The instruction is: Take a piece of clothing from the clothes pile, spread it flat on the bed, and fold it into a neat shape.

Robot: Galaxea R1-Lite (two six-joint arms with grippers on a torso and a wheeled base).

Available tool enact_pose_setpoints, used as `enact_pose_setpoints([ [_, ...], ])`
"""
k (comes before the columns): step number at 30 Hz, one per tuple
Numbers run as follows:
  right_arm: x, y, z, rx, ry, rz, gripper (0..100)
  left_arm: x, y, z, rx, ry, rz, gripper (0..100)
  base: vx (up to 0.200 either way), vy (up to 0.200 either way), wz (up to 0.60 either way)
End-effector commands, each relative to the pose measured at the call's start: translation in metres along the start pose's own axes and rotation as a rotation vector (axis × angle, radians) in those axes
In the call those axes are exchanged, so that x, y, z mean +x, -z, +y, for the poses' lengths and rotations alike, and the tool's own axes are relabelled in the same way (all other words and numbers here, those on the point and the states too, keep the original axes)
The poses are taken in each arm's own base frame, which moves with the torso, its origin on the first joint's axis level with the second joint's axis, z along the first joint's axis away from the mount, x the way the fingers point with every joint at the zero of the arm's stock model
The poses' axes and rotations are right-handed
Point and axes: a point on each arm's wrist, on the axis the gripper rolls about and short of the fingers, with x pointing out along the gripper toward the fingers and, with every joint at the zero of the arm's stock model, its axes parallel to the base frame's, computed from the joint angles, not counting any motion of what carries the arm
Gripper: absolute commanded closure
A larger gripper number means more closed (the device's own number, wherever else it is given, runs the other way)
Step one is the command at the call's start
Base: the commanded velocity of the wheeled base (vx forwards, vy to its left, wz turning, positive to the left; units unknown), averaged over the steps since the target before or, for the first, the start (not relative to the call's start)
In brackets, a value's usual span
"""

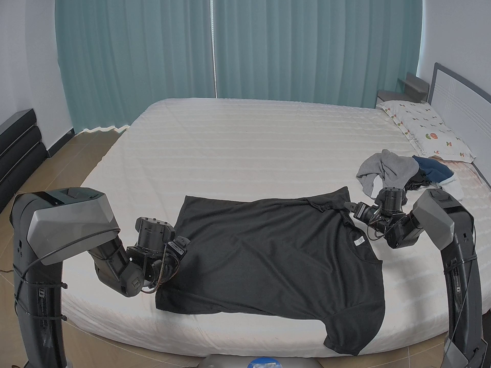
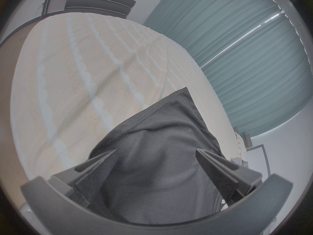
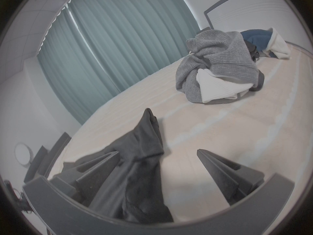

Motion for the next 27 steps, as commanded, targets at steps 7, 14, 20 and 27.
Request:
enact_pose_setpoints([
  [7, -0.014, 0.006, 0.017, -0.103, -0.043, 0.053, 0, 0.0, 0.0, 0.0, 0.0, 0.0, 0.0, 0, 0.0, 0.0, 0.0],
  [14, -0.005, 0.02, 0.014, -0.143, -0.042, 0.071, 0, 0.0, 0.0, 0.0, 0.0, -0.001, 0.0, 0, 0.0, 0.0, 0.0],
  [20, 0.0, 0.027, 0.008, -0.177, -0.033, 0.08, 100, 0.0, 0.0, 0.0, 0.0, 0.0, 0.0, 0, 0.0, 0.0, 0.0],
  [27, 0.004, 0.007, 0.003, -0.174, -0.01, 0.005, 100, 0.0, 0.0, 0.0, 0.0, 0.0, 0.0, 0, 0.0, 0.0, 0.0],
])
